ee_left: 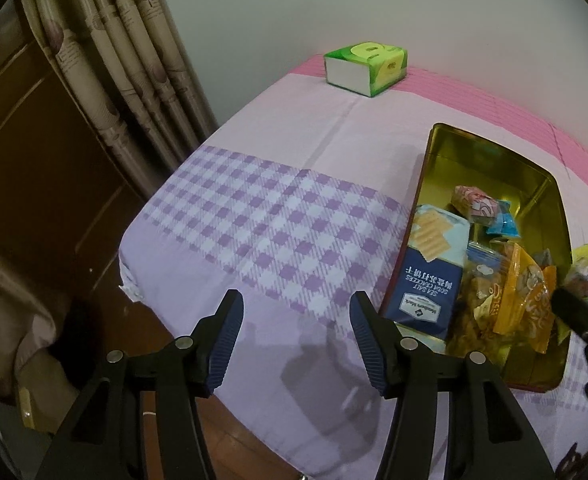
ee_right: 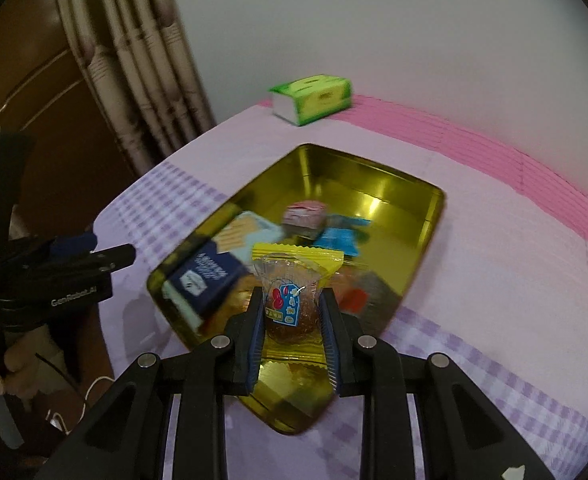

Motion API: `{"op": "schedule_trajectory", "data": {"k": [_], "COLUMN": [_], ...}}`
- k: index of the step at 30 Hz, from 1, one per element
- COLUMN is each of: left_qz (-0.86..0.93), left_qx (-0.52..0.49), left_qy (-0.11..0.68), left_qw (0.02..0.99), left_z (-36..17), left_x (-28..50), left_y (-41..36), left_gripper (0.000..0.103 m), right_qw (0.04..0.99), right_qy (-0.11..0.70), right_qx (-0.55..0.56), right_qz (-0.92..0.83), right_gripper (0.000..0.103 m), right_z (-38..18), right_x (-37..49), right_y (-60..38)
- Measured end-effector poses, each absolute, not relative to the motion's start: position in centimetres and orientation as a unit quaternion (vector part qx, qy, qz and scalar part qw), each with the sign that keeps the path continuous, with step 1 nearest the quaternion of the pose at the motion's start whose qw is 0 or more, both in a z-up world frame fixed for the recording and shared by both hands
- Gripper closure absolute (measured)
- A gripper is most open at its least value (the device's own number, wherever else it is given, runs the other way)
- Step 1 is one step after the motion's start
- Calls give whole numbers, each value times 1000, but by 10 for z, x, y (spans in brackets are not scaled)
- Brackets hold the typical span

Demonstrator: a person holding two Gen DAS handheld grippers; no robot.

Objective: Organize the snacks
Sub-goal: 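Carry the yellow-wrapped cake over the tin with the right tool, then lower the cake into the tin and open the right tool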

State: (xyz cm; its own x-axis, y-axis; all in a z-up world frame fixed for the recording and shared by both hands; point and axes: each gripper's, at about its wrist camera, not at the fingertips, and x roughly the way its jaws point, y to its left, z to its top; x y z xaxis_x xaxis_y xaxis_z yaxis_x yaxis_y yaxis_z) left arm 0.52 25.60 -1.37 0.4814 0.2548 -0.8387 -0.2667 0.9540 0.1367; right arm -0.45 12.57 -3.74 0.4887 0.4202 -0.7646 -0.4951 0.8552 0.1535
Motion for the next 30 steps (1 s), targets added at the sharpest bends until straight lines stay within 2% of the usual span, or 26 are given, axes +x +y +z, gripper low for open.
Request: {"op": "schedule_trajectory", "data": {"k": [11, 30], "left_qz": [149, 133], "left_qx": [-8, -2], "left_qy": [490, 498], "left_qw": [859, 857], "left_z": [-15, -19], "left_x": [5, 7], "left_y": [256, 250], "left_gripper": [46, 44], "right_qw": [845, 864], "right_qy": [453, 438], "right_qx": [-56, -84], "right_qz": [279, 233], "right_gripper": [79, 78], "right_z": [-53, -63], "right_x": [3, 28], "right_y": [146, 161]}}
